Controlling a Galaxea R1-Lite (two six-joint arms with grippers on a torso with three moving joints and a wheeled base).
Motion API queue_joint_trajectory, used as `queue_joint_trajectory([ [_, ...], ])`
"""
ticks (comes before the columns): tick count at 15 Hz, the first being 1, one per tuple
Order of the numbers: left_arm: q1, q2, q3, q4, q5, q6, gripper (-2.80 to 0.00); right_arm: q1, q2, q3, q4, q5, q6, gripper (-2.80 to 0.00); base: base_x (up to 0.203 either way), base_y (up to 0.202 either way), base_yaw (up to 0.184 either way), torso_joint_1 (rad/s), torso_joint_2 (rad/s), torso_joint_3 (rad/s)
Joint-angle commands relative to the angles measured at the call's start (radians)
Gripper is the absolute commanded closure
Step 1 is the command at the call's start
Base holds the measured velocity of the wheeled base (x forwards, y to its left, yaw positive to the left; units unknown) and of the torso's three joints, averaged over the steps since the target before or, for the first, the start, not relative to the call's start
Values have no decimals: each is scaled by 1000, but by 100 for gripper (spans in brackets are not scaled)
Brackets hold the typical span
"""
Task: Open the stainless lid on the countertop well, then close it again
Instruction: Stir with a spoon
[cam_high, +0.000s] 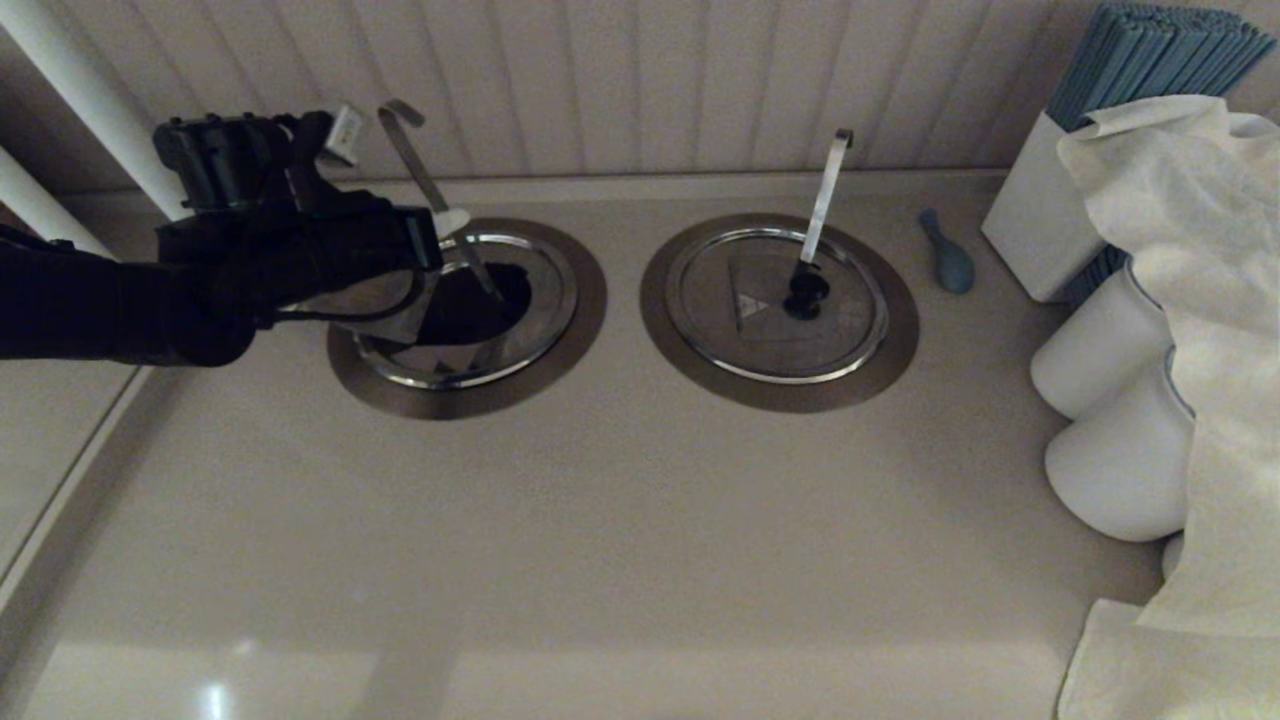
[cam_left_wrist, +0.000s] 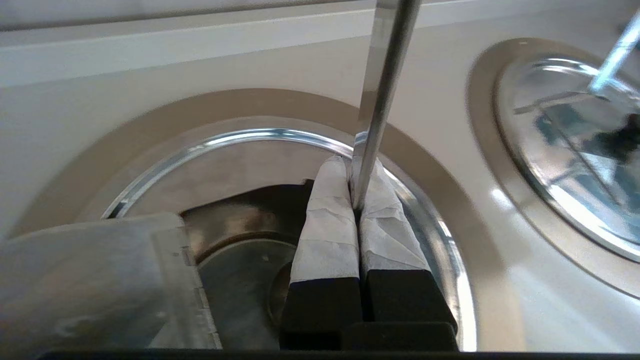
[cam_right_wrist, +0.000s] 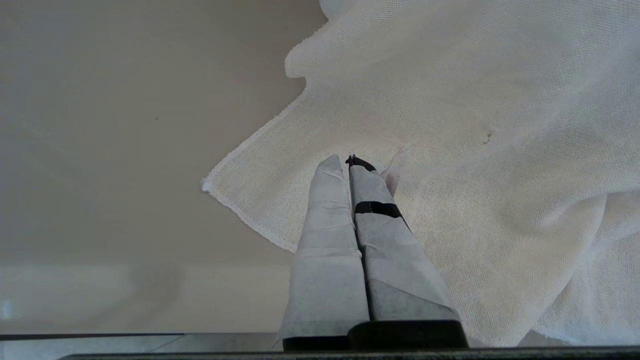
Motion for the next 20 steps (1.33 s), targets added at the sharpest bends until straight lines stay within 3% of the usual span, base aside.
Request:
queue_joint_trajectory([
  [1, 0, -9, 4, -1, -6, -9, 0, 0, 0, 0, 0, 1, 0, 0, 0, 0, 0, 0, 0, 0],
  [5, 9, -44, 4, 89, -82, -14, 0, 0, 0, 0, 0, 1, 0, 0, 0, 0, 0, 0, 0, 0],
  [7, 29, -42, 12, 100, -84, 0, 0, 0, 0, 0, 0, 1, 0, 0, 0, 0, 0, 0, 0, 0],
  [9, 50, -43, 10, 132, -94, 41, 0, 1, 0, 0, 0, 1, 0, 0, 0, 0, 0, 0, 0, 0],
  [10, 62, -35, 7, 141, -87, 96, 0, 0, 0, 0, 0, 1, 0, 0, 0, 0, 0, 0, 0, 0],
  [15, 60, 26, -22, 123, 48, 193, 0, 0, 0, 0, 0, 1, 0, 0, 0, 0, 0, 0, 0, 0],
  [17, 30, 64, -37, 30, 94, 182, 0, 0, 0, 0, 0, 1, 0, 0, 0, 0, 0, 0, 0, 0],
  [20, -15, 75, -37, -20, 118, 104, 0, 0, 0, 0, 0, 1, 0, 0, 0, 0, 0, 0, 0, 0],
])
